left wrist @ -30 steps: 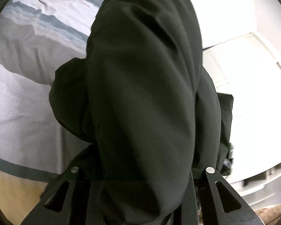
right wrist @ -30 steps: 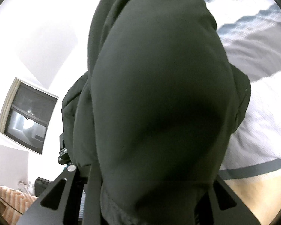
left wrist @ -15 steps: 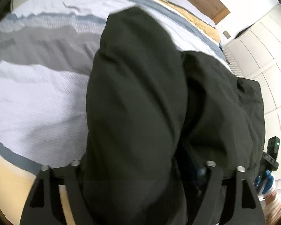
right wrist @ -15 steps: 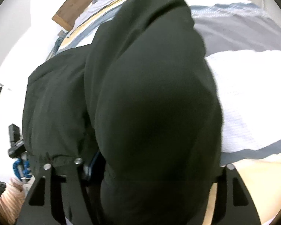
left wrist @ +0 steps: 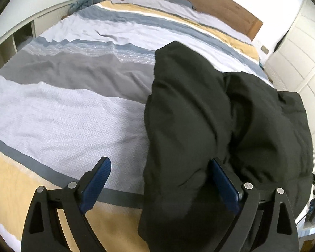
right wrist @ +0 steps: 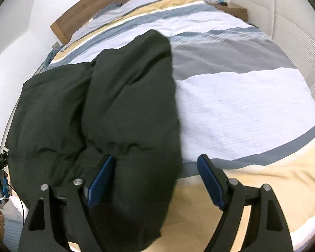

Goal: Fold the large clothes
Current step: 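Release the coat bundle and pull both tools back from it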

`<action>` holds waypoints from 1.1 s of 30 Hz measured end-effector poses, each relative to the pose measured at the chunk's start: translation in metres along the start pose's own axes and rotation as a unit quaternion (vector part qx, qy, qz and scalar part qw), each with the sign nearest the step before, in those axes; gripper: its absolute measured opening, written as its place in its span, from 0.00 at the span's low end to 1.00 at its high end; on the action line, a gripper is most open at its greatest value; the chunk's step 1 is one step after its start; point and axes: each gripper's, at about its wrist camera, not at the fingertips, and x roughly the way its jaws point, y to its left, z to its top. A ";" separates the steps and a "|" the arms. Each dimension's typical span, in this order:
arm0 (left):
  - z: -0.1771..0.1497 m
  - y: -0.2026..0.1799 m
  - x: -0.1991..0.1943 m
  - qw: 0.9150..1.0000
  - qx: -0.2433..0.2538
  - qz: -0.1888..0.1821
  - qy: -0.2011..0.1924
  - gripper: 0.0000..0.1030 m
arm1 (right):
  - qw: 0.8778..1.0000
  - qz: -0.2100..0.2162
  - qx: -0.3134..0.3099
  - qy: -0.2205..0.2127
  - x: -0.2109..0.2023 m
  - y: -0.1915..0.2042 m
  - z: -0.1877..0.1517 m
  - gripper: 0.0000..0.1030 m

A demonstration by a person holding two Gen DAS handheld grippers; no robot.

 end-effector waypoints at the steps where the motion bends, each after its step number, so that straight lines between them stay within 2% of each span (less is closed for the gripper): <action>1: -0.004 0.003 0.002 1.000 -0.006 -0.005 -0.007 0.92 | 1.000 -0.001 0.002 -0.010 0.003 -0.004 -0.003 0.80; 5: -0.014 0.008 0.012 0.999 -0.019 -0.026 -0.038 0.93 | 0.999 -0.003 0.004 -0.052 0.003 -0.015 -0.012 0.83; 9: -0.016 0.007 0.015 0.997 0.003 -0.027 -0.072 0.95 | 0.997 0.000 0.003 -0.076 0.004 -0.022 -0.022 0.84; 12: -0.016 0.006 0.011 0.995 0.026 -0.016 -0.095 0.95 | 0.995 -0.017 -0.010 -0.095 0.003 -0.022 -0.025 0.85; 16: -0.023 0.009 -0.005 0.994 0.021 0.001 -0.105 0.95 | 0.993 -0.044 -0.006 -0.113 -0.016 -0.015 -0.029 0.86; 22: -0.053 -0.006 -0.058 0.992 0.035 0.040 -0.113 0.95 | 0.990 -0.050 -0.016 -0.128 -0.067 0.011 -0.045 0.86; 27: -0.093 -0.032 -0.100 0.991 0.041 0.051 -0.114 0.95 | 0.990 -0.056 -0.035 -0.127 -0.100 0.053 -0.085 0.86; 30: -0.116 -0.051 -0.128 0.989 0.054 0.054 -0.129 0.96 | 0.988 -0.060 -0.061 -0.130 -0.118 0.084 -0.110 0.86; 33: -0.136 -0.075 -0.157 0.983 0.081 0.069 -0.152 0.98 | 0.987 -0.048 -0.072 -0.138 -0.138 0.113 -0.132 0.86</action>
